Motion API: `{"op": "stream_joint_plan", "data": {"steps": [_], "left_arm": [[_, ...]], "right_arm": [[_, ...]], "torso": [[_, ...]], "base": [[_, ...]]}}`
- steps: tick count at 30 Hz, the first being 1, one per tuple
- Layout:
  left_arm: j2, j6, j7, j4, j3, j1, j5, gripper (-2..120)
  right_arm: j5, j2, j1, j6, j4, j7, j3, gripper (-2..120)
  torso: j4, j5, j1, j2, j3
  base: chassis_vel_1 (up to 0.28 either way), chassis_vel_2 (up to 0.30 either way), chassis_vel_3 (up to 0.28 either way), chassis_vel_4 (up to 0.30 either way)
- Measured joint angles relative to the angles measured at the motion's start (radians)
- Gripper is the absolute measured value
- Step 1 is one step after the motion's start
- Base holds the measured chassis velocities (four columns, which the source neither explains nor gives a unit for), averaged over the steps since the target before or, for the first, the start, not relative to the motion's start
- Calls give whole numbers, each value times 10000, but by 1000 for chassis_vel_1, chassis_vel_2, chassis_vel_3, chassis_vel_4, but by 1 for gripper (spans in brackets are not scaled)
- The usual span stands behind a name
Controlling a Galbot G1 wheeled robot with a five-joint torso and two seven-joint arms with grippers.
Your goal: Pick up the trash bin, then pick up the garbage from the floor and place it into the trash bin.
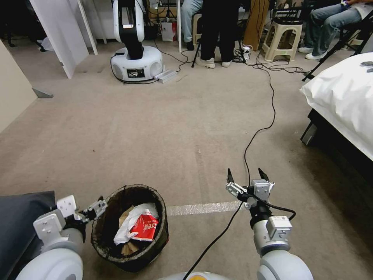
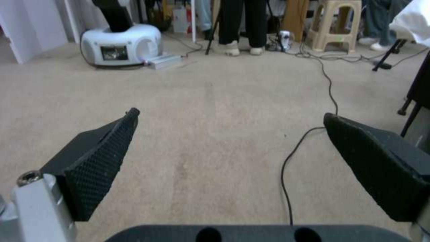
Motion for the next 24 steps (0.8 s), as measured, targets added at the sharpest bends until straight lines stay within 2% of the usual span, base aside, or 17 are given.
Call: {"op": "stream_joint_plan", "data": {"steps": [6, 7, 8, 9, 10, 11, 13, 14, 15, 16, 18, 19, 20, 22, 24], "left_arm": [[3, 0, 222, -589, -194, 174, 543, 100], [-19, 1, 807, -682, -375, 250, 1253, 100], [-74, 1, 1810, -711, -618, 340, 2272, 100], [-161, -313, 3379, -694, -870, 517, 3720, 100], [-294, -1491, 5291, -543, -1241, 819, 5553, 100], [-294, -1491, 5291, -543, -1241, 819, 5553, 100], [-624, -4345, 8232, -204, -2148, 1229, 8130, 100], [-751, -5141, 8884, -103, -2475, 1361, 8541, 100], [-751, -5141, 8884, -103, -2475, 1361, 8541, 100], [-890, -6023, 9376, -28, -2842, 1516, 8776, 100], [-1196, -7407, 9820, 33, -3292, 1888, 8749, 100], [-1393, -7871, 9913, 33, -3370, 2090, 8615, 100], [-1393, -7871, 9913, 33, -3370, 2090, 8615, 100], [-1915, -8690, 9931, 31, -3067, 2636, 8253, 100], [-1929, -8848, 9861, 74, -2963, 2666, 8226, 100]], "right_arm": [[5, -17, -23, -21, 111, 0, -16, 100], [6, -22, -45, -22, 141, 0, 6, 100], [6, -24, -69, -20, 171, 0, 35, 100], [12, -29, -104, 23, 201, -7, 84, 100], [16, -32, -154, 127, 235, -68, 171, 100], [16, -32, -154, 127, 235, -68, 171, 100], [16, -21, -270, 363, 269, -198, 349, 100], [15, -11, -344, 413, 300, -225, 429, 100], [15, -11, -344, 413, 300, -225, 429, 100], [13, 7, -435, 440, 367, -244, 525, 100], [-4, 45, -584, 487, 504, -250, 710, 100], [-64, 84, -654, 583, 575, -251, 795, 100], [-64, 84, -654, 583, 575, -251, 795, 100], [-491, 201, -913, 912, 698, -386, 1191, 100], [-559, 233, -1022, 995, 743, -396, 1289, 100]], "torso": [[-1, 0, 0, 0, 0], [-1, 0, 1, 0, 0], [0, 1, 0, 0, 0], [-2, -1, 0, 0, 0], [-1, 0, 1, 0, 0], [-1, 0, 1, 0, 0], [1, 4, 0, 0, 0], [1, -3, 0, -1, 0], [1, -3, 0, -1, 0], [-1, 0, 1, 0, 0], [-1, -2, 0, 0, 0], [0, 3, 0, 0, 0], [0, 3, 0, 0, 0], [3, 1, 0, 0, 0], [-2, 2, 0, 0, 0]], "base": [[0, 0, 0, 0], [0, 0, 0, 0], [0, 0, 0, 0], [0, 0, 0, 0], [0, 0, 0, 0], [0, 0, 0, 0], [0, 0, 0, 0], [0, 0, 0, 0], [0, 0, 0, 0], [0, 0, 0, 0], [0, 0, 0, 0], [0, 0, 0, 0], [0, 0, 0, 0], [0, 0, 0, 0], [0, 0, 0, 0]]}}
